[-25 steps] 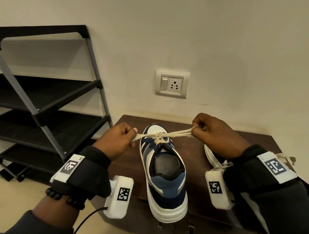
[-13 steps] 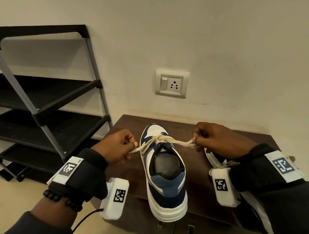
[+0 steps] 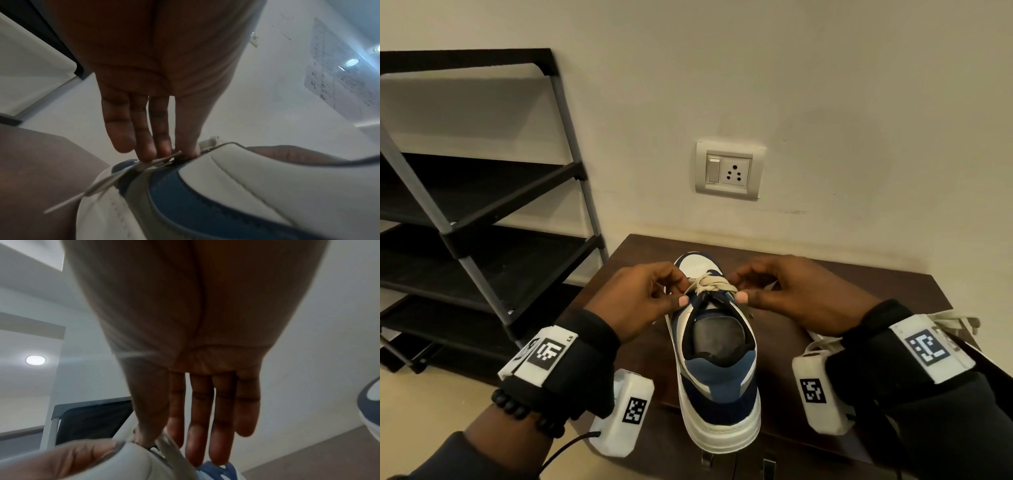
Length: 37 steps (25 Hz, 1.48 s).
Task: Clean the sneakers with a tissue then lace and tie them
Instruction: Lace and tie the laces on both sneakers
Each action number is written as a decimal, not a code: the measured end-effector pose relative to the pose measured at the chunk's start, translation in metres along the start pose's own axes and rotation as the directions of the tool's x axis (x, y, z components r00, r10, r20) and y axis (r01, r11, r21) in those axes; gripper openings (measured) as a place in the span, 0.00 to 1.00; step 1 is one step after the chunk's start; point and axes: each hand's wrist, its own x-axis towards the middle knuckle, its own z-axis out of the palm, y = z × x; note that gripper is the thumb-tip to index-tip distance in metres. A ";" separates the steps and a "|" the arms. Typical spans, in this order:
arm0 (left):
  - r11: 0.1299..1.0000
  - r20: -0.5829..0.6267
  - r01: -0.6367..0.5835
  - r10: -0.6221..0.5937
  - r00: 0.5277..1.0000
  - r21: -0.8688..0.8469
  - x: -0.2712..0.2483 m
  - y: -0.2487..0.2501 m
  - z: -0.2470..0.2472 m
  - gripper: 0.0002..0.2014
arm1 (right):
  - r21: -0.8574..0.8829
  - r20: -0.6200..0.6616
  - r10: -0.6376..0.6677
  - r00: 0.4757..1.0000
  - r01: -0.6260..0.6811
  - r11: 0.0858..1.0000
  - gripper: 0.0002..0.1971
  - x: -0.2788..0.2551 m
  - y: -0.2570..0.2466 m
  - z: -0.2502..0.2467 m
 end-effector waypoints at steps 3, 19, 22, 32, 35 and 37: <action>1.000 -0.022 -0.017 0.017 1.000 -0.014 0.000 0.002 0.004 0.07 | -0.020 0.011 -0.008 1.000 0.008 1.000 0.07 0.003 0.006 0.008; 0.967 -0.033 0.117 -0.127 0.991 -0.228 0.003 0.007 -0.001 0.04 | 0.254 -0.095 0.044 0.995 -0.019 0.967 0.07 -0.004 0.005 -0.007; 0.984 0.014 0.109 -0.108 0.994 -0.138 0.002 0.006 -0.002 0.05 | 0.133 -0.134 0.000 0.991 0.018 0.991 0.04 -0.003 0.007 -0.010; 0.997 0.096 0.072 -0.070 0.993 -0.016 0.000 0.006 -0.006 0.05 | -0.282 -0.350 -0.217 0.911 0.118 0.952 0.13 0.002 0.005 -0.017; 0.996 0.100 0.082 -0.077 0.992 -0.041 0.001 0.007 -0.007 0.07 | -0.247 -0.383 -0.240 0.892 0.152 0.957 0.10 0.001 -0.001 -0.020; 0.998 0.062 0.062 -0.060 0.996 -0.026 0.001 0.007 -0.008 0.10 | -0.180 -0.368 -0.233 0.900 0.176 0.968 0.09 -0.004 -0.005 -0.025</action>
